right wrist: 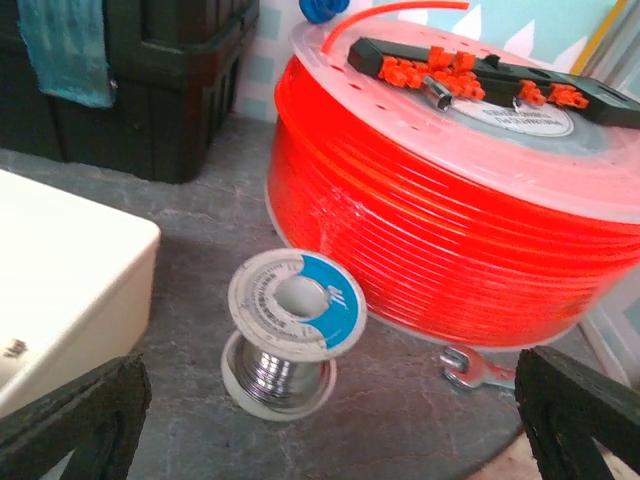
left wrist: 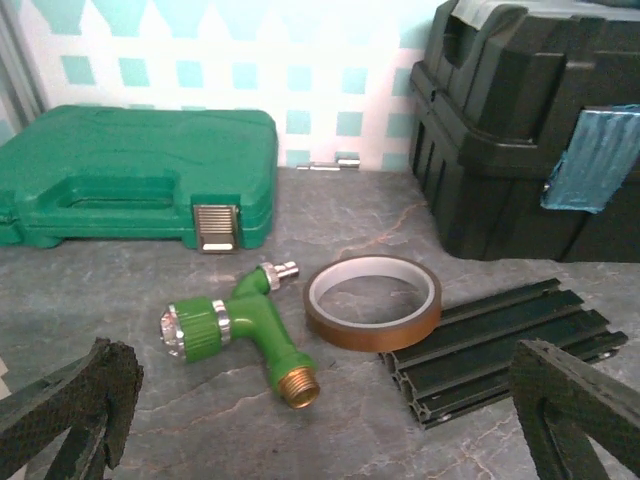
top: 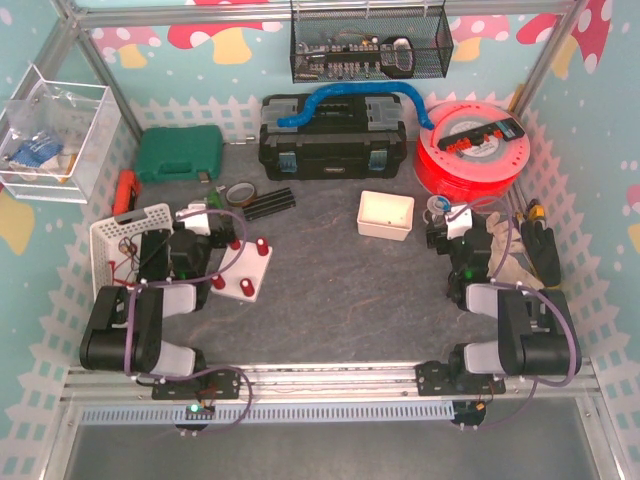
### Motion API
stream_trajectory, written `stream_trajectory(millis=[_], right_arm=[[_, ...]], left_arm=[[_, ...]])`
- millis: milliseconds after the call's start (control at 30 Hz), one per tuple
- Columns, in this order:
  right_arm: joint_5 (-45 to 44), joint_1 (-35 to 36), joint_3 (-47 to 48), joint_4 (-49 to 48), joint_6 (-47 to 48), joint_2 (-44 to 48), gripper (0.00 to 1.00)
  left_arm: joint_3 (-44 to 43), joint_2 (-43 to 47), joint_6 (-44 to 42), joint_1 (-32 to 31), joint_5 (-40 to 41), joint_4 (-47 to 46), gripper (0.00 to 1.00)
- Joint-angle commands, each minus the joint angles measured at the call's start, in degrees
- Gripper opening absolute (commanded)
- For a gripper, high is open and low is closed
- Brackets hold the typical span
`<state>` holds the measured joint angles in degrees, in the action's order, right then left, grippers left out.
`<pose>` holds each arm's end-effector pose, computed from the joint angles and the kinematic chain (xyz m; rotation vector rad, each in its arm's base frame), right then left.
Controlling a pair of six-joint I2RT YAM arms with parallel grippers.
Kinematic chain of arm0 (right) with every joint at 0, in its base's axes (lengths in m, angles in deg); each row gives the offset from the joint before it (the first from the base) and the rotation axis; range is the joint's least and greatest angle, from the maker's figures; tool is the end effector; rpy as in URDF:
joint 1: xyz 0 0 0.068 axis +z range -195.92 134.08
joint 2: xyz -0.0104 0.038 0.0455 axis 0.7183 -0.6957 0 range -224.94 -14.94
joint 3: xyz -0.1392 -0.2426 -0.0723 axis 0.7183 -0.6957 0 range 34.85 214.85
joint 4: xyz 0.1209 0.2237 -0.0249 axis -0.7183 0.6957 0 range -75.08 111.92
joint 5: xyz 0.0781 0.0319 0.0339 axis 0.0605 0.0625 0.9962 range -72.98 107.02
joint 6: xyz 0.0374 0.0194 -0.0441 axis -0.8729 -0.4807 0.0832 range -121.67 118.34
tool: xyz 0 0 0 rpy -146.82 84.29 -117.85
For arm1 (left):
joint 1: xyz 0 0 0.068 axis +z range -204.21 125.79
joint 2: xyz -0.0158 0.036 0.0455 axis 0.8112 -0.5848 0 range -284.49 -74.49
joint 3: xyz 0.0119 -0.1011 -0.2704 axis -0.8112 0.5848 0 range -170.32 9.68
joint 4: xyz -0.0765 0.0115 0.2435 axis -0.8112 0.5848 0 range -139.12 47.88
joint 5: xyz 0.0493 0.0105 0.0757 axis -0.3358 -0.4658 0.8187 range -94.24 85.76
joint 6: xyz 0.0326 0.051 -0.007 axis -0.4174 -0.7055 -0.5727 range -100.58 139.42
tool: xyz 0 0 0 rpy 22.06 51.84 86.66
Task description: Install the large spring
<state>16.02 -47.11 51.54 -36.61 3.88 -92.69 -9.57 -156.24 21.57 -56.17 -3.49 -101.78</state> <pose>0.2464 -0.0059 0.1881 -0.0533 1.7375 -0.1016 0.2608 -0.0083 0.1869 -0.0126 1.7428 -0.0412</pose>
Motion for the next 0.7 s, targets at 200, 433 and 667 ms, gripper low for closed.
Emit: stream_trajectory(millis=[200,433,667], right_arm=[[5.0,-0.5,0.0,-7.1,-4.1,-1.7,0.99],[9.6,-0.5,-6.5,-23.8,-3.3,-6.4,0.99],[6.4,-0.5,-5.8,-24.8,-4.6,-8.8,0.99]], left_arm=[[3.4,-0.3,-0.9,-2.4,-1.6,-10.6,0.99],[5.4,-4.2,0.5,-2.3,2.4,-18.4,0.99],[7.7,-5.9,-0.3,-2.6,1.3,-23.8,0.99]])
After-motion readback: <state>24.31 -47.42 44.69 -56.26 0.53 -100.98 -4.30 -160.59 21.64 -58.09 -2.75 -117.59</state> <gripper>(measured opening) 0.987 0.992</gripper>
